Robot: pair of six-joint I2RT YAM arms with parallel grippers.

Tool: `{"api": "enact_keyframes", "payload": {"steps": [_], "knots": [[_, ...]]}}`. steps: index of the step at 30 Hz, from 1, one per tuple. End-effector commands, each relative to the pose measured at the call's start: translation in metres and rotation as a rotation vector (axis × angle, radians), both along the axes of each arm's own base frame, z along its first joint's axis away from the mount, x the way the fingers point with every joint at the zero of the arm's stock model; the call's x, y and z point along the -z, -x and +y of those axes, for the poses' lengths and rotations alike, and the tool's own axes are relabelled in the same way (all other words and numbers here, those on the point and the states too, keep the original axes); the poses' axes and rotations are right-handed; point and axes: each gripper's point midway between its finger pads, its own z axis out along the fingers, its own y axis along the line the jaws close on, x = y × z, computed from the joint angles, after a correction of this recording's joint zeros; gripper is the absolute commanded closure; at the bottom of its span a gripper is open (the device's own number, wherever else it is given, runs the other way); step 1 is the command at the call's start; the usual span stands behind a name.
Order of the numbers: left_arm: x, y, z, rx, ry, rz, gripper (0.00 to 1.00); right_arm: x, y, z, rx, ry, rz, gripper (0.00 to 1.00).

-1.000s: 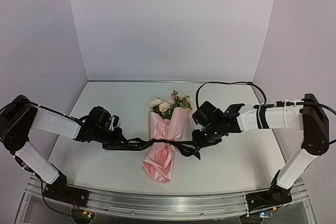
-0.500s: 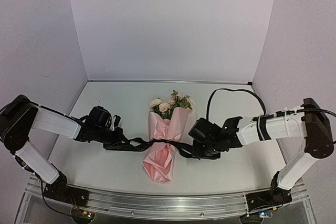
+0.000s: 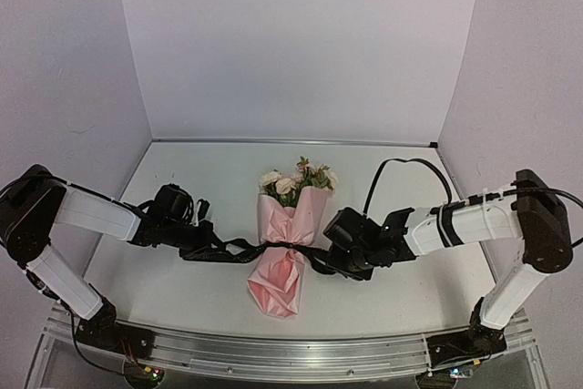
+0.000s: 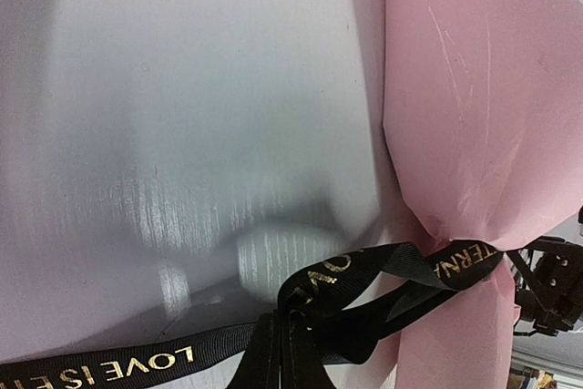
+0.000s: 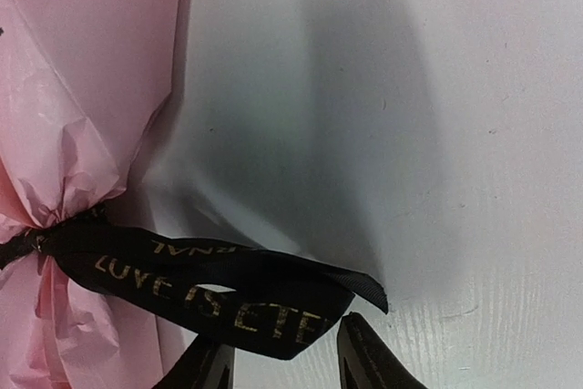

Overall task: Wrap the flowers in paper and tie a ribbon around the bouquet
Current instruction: Tie the half-tied ribbon around the folded bouquet.

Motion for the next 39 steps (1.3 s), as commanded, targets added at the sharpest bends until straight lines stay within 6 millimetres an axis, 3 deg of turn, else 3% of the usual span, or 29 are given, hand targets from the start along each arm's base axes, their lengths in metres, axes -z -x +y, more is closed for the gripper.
{"api": "enact_keyframes", "payload": {"steps": [1, 13, 16, 20, 25, 39], "knots": [[-0.023, -0.013, -0.009, 0.012, 0.048, -0.075, 1.0, 0.013, 0.001, 0.007, 0.043, -0.013, 0.033, 0.6], [-0.026, -0.015, -0.009, 0.013, 0.045, -0.087, 1.0, 0.025, -0.012, -0.002, 0.077, 0.023, 0.05, 0.64], [-0.026, -0.016, -0.008, 0.008, 0.038, -0.089, 1.0, 0.026, -0.015, -0.003, 0.071, 0.031, 0.053, 0.76], [-0.025, -0.018, -0.004, -0.006, 0.014, -0.093, 1.0, 0.018, -0.019, -0.011, 0.046, 0.063, 0.041, 0.99], [-0.019, -0.02, 0.004, -0.032, -0.029, -0.079, 1.0, -0.002, -0.017, -0.018, -0.078, 0.171, 0.028, 1.0], [-0.019, -0.031, 0.023, -0.076, -0.051, -0.077, 1.0, -0.02, -0.019, -0.06, -0.351, 0.559, 0.0, 1.0]]}}
